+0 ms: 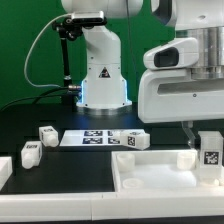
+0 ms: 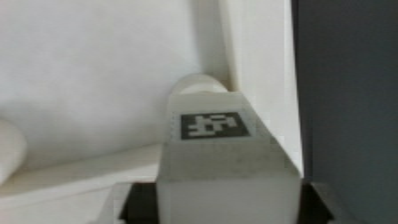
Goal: Assemble one leg
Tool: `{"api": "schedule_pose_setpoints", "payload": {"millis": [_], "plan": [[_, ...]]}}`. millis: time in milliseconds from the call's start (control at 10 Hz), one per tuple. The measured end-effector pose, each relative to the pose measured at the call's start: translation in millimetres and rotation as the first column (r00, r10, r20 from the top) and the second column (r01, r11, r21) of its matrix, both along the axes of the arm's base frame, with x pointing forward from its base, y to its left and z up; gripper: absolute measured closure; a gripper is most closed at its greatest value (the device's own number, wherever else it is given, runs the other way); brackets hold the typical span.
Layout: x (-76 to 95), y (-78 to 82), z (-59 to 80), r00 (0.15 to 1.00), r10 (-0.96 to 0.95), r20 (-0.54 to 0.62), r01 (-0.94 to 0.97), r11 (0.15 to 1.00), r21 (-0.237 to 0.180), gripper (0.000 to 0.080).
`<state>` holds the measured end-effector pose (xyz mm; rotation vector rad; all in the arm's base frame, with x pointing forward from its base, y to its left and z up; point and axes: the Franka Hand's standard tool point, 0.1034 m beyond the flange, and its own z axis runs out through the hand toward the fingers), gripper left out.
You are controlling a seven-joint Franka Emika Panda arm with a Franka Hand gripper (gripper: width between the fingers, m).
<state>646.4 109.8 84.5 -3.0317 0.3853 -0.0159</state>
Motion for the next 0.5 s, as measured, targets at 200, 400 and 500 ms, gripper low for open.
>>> {"api": "schedule_pose_setpoints", "payload": {"millis": [200, 400, 500], "plan": [[-0.5, -0.4, -0.8, 0.98, -0.2, 0.001, 0.2, 0.98, -0.004, 0.051], [-1.2, -2.2, -1.1, 0.875, -0.485, -0.008, 0.485, 0.874, 0.007, 0.051], [-1.4, -3.8, -1.6, 0.774, -0.633, -0.024, 0.633, 0.774, 0.025, 0.051]]}}
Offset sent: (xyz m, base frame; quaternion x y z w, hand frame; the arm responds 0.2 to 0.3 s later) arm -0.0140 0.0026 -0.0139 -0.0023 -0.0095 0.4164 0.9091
